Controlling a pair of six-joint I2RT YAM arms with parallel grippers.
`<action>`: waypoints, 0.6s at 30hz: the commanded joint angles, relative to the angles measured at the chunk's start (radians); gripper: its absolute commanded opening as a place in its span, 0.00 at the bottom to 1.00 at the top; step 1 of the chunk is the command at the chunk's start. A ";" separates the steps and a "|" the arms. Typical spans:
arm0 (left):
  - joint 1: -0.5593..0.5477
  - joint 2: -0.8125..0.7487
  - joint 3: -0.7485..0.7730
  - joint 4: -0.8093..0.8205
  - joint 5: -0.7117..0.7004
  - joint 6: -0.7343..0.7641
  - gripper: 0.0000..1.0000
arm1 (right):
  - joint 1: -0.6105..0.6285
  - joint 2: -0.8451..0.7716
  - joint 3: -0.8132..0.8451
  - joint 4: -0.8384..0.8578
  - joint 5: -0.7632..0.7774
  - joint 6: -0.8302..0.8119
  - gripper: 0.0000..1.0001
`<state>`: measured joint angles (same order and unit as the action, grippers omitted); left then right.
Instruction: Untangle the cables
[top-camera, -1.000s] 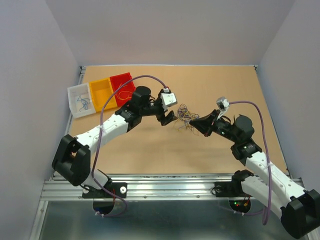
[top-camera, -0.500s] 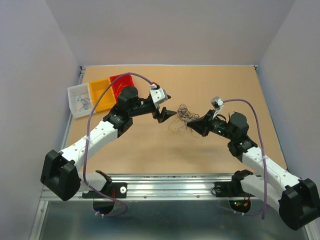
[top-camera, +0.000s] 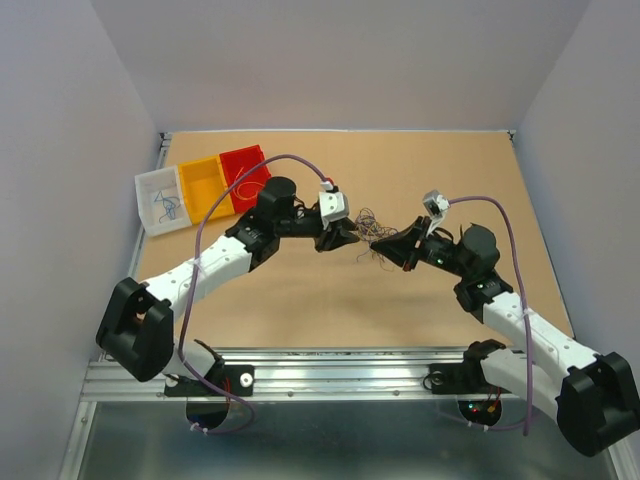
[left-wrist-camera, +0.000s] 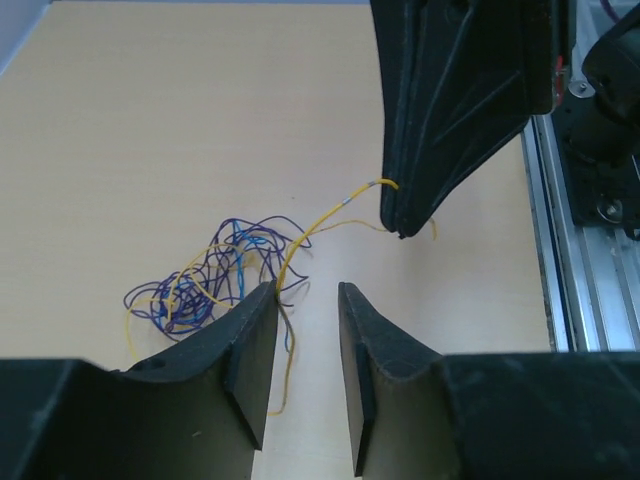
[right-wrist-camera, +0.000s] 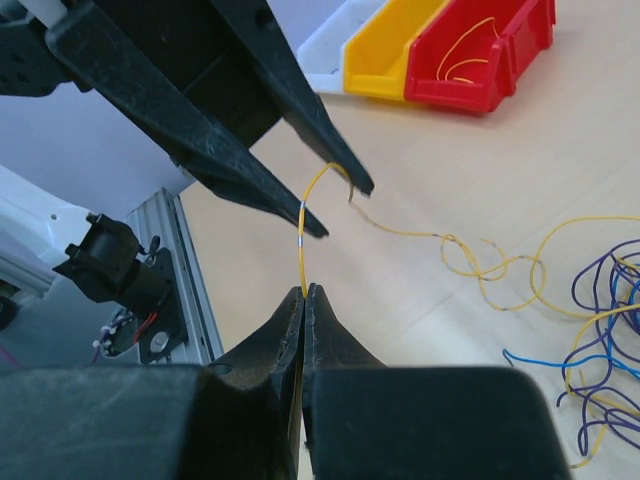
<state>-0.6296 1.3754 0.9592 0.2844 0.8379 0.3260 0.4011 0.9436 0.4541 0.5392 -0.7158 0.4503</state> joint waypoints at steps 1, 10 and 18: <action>-0.041 0.016 0.024 0.012 0.038 0.027 0.40 | 0.010 0.000 -0.008 0.103 -0.024 0.030 0.01; -0.056 0.034 0.047 0.009 0.027 0.024 0.00 | 0.015 0.021 -0.011 0.131 -0.028 0.037 0.01; -0.065 0.043 0.050 0.006 0.066 0.010 0.10 | 0.016 0.089 0.011 0.172 -0.005 0.047 0.01</action>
<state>-0.6815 1.4281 0.9661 0.2687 0.8547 0.3412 0.4080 1.0107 0.4541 0.6201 -0.7280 0.4904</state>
